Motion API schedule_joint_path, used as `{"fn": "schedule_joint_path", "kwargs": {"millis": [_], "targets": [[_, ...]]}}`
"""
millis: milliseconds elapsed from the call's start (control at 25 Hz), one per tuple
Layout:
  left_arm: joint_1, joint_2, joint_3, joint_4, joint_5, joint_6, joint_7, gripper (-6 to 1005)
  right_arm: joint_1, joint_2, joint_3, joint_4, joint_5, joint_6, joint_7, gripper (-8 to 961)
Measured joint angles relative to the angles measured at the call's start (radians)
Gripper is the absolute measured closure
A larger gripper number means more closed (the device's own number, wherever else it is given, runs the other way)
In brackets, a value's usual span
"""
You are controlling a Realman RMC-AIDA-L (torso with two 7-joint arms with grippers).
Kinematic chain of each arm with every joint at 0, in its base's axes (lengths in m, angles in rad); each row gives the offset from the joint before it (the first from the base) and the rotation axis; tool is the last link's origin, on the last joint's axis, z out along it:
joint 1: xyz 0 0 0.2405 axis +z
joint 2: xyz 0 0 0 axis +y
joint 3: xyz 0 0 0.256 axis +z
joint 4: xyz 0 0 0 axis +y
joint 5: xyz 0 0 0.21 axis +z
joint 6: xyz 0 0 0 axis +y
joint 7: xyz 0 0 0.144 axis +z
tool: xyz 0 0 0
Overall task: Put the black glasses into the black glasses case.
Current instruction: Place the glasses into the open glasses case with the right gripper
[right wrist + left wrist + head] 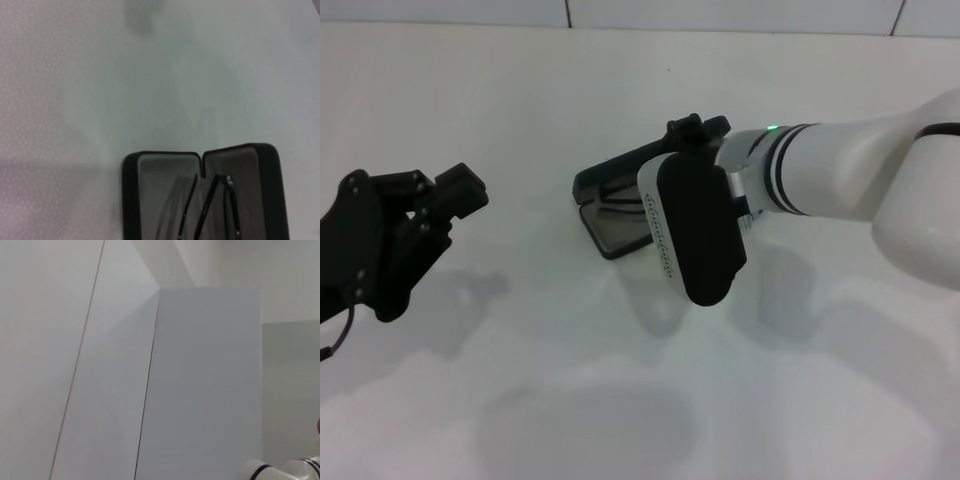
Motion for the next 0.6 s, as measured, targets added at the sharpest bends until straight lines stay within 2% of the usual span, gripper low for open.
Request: {"fn": "schedule_joint_path", "kwargs": {"millis": [600], "targets": [[0.000,-0.002,-0.019,-0.001,0.010,0.000,0.003,941,-0.057,0.000,-0.001,-0.074,-0.018,-0.035,-0.001,788]]}}
